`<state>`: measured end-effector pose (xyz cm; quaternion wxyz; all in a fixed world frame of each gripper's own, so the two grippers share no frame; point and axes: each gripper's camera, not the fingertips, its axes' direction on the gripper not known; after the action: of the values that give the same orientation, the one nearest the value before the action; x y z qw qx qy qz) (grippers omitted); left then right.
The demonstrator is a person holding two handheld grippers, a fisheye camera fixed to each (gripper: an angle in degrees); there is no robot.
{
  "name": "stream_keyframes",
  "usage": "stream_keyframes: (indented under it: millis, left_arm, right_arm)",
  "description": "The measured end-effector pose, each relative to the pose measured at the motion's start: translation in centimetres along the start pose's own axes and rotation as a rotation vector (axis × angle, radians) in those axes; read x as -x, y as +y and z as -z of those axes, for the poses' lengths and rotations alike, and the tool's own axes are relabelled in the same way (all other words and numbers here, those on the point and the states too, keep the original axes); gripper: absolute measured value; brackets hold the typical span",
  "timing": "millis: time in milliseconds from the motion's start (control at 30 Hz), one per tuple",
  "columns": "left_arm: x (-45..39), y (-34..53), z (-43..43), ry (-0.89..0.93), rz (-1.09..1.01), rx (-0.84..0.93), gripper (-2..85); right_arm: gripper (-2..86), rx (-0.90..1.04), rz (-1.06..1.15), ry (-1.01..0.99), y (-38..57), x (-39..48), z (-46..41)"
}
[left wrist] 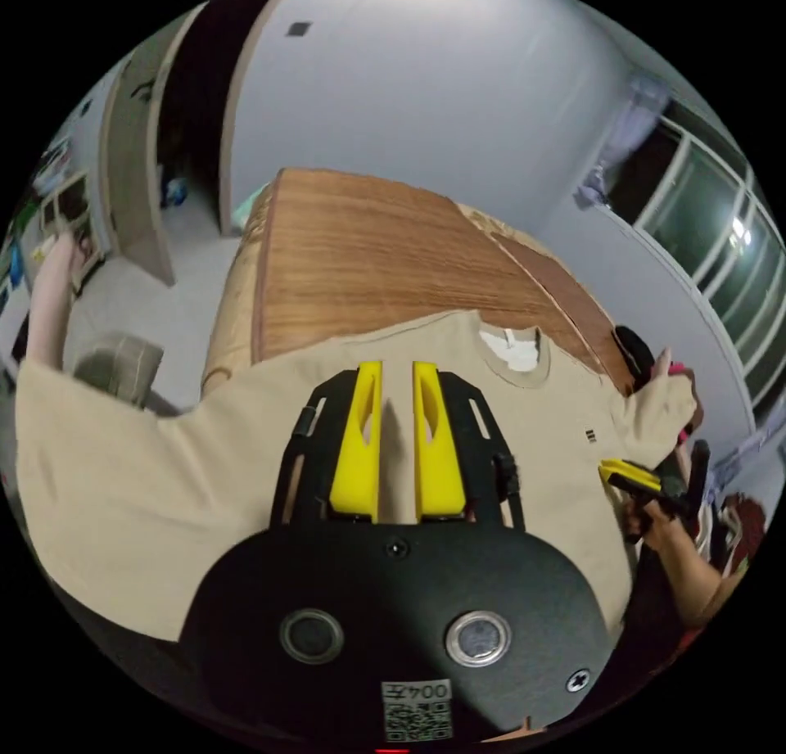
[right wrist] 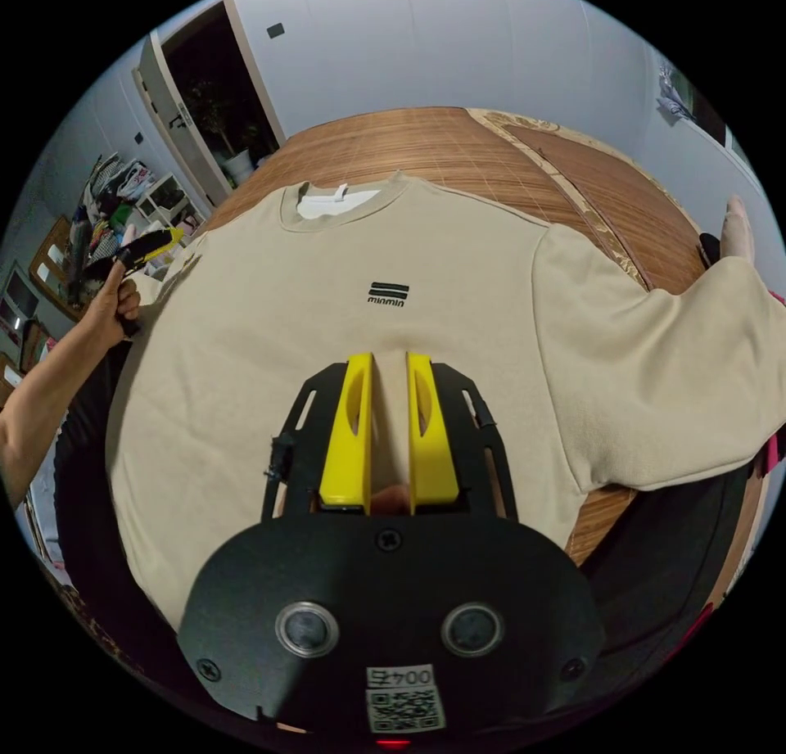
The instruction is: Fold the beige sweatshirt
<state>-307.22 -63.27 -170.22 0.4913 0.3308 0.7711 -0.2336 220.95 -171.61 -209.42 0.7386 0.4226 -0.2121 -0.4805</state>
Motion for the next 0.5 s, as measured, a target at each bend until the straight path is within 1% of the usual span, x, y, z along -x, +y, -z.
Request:
stream_keyframes:
  millis: [67,133,267,367,467,500]
  left_arm:
    - [-3.2,-1.7,-2.6,0.029,-0.104,0.026,3.4]
    - [-5.4,-3.0,-5.2,0.050,-0.154,0.046,2.6]
    - [-9.6,-5.4,-12.6,0.007,-0.261,0.126,2.7]
    - [-10.8,-6.7,-17.1,-0.062,-0.302,0.170,3.0]
    - [-10.3,-7.2,-21.6,-0.091,-0.281,0.243,3.5]
    - [-10.0,-7.1,-22.2,-0.102,-0.272,0.242,3.8]
  right_arm:
    - [7.4,0.000,0.003,0.010,-0.1,0.2,0.0]
    - [7.2,0.000,0.004,0.013,-0.2,0.3,0.1]
    - [6.3,-0.002,-0.017,-0.011,-0.3,-0.3,0.3]
    - [6.1,-0.004,-0.032,-0.028,-0.4,-0.7,0.5]
    - [5.8,-0.003,-0.039,-0.028,-0.4,-0.8,0.6]
    - [5.8,-0.003,-0.039,-0.027,-0.5,-0.8,0.6]
